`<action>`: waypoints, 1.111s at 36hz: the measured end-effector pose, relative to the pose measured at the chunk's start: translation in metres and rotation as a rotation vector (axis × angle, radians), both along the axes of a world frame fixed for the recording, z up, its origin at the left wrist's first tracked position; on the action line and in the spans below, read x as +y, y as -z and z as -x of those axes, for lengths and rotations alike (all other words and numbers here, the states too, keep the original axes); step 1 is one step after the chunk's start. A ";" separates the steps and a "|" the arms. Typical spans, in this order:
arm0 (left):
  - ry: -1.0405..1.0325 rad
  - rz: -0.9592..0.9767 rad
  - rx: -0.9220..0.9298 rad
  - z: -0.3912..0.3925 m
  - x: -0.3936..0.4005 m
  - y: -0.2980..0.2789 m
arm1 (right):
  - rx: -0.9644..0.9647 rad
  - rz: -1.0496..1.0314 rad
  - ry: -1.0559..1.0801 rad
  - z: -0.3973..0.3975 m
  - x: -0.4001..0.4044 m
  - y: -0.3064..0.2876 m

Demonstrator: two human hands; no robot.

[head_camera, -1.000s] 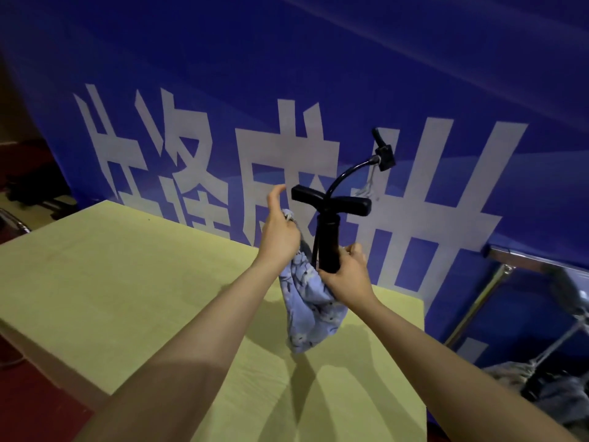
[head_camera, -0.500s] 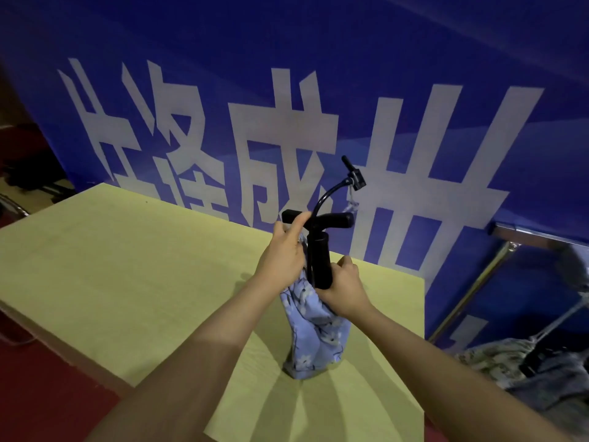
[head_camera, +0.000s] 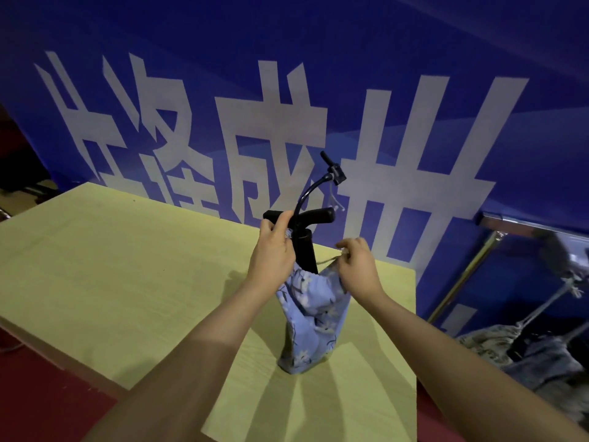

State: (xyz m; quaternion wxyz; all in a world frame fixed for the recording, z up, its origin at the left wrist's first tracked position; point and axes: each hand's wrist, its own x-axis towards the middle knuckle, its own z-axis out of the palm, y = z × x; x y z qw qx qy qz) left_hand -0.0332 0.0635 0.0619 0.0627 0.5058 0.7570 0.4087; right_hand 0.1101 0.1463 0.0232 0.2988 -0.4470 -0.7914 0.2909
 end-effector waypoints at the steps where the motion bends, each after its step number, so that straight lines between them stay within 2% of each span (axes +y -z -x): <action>1: -0.005 -0.004 0.005 -0.001 0.000 -0.001 | 0.031 -0.039 0.024 -0.003 0.002 -0.003; 9: -0.068 0.033 0.187 -0.010 -0.002 0.000 | 0.074 -0.291 0.104 -0.016 0.012 -0.026; 16: 0.024 -0.009 0.131 -0.021 0.000 -0.004 | 0.332 -0.049 0.129 -0.020 0.012 -0.053; 21: 0.015 -0.018 0.154 -0.036 0.003 -0.011 | 0.313 -0.026 0.108 -0.029 0.011 -0.067; 26: -0.046 0.059 0.080 -0.047 0.011 -0.026 | 0.182 -0.175 0.144 -0.041 0.011 -0.071; 31: -0.016 0.102 -0.003 -0.049 0.018 -0.034 | 0.243 -0.269 0.234 -0.044 0.012 -0.080; 35: -0.001 0.123 -0.087 -0.053 0.022 -0.040 | 0.362 -0.162 0.260 -0.040 0.009 -0.094; 40: 0.038 0.173 -0.320 -0.055 0.028 -0.047 | 0.552 0.087 0.165 -0.032 0.007 -0.108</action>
